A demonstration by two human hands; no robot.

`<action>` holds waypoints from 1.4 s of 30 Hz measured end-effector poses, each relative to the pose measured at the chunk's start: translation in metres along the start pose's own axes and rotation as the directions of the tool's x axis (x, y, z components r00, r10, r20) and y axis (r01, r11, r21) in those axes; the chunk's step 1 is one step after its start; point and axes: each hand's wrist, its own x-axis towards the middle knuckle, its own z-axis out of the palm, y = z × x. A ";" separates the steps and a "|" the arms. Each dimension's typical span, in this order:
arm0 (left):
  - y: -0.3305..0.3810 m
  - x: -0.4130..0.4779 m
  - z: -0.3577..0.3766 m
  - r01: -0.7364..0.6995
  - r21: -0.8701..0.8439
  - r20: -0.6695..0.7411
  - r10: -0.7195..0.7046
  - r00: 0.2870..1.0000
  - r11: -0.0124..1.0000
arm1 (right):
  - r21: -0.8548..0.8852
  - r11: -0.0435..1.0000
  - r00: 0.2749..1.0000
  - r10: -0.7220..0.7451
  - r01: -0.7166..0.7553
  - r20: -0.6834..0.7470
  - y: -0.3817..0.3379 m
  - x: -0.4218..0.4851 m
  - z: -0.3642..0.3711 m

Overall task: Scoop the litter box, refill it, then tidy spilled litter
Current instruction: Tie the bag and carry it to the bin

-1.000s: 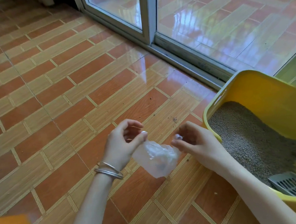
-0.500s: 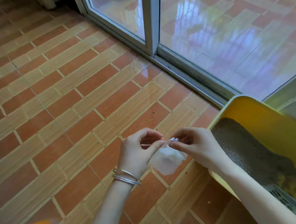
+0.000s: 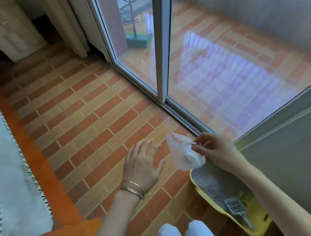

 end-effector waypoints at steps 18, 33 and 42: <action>0.066 -0.074 -0.238 -0.079 0.206 0.009 0.079 0.997 0.975 | -0.019 1.000 0.998 -0.025 0.024 -0.065 -0.207 -0.123 -0.139; 0.090 -0.095 -0.249 -0.230 0.212 0.052 0.224 0.973 0.950 | -0.106 0.994 0.980 0.007 -0.029 -0.201 -0.215 -0.186 -0.146; 0.129 -0.093 -0.264 -0.324 0.218 0.048 0.322 0.946 0.921 | -0.174 0.984 0.965 -0.005 -0.043 -0.264 -0.210 -0.213 -0.164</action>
